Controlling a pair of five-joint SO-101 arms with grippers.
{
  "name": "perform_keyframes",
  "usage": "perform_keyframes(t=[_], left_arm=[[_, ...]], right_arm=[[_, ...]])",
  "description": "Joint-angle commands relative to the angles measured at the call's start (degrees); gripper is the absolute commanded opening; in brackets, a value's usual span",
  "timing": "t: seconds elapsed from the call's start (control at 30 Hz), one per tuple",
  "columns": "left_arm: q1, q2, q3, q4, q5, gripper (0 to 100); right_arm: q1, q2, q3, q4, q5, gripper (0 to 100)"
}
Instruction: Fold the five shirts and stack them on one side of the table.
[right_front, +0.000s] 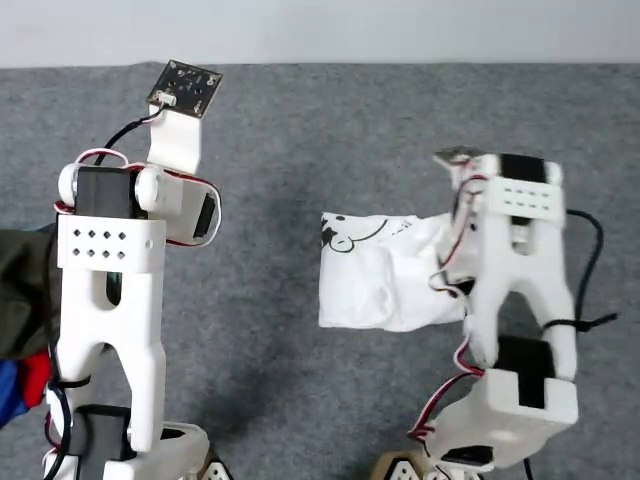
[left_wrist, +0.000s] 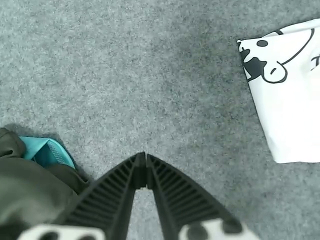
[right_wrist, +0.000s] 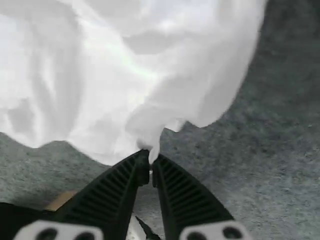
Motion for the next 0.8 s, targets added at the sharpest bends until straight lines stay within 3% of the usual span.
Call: perform_keyframes(t=[0.0,0.1,0.2,0.37,0.57,0.77], left_arm=[[-0.18,-1.93,-0.13,1.32,-0.35,0],[-0.18,-1.93,-0.13,1.32,-0.35,0],[-0.26,-1.67,-0.13,1.14,-0.35,0],[0.0,-1.58,-0.13,0.44,-0.35,0],[0.0,-1.49,-0.13,0.0,-0.35,0],[0.0,-1.49,-0.13,-1.05,-0.35,0]], right_arm=[[5.67,2.07,-1.93,-2.07,3.08,1.1],[7.87,4.62,-2.02,-1.98,4.75,4.3],[8.22,4.7,-2.37,0.04,4.66,13.5],[4.97,0.22,-5.45,4.44,4.22,22.0],[-5.49,-4.97,-10.99,5.23,-2.73,22.0],[-17.8,-0.84,-11.25,0.75,-5.71,22.0]])
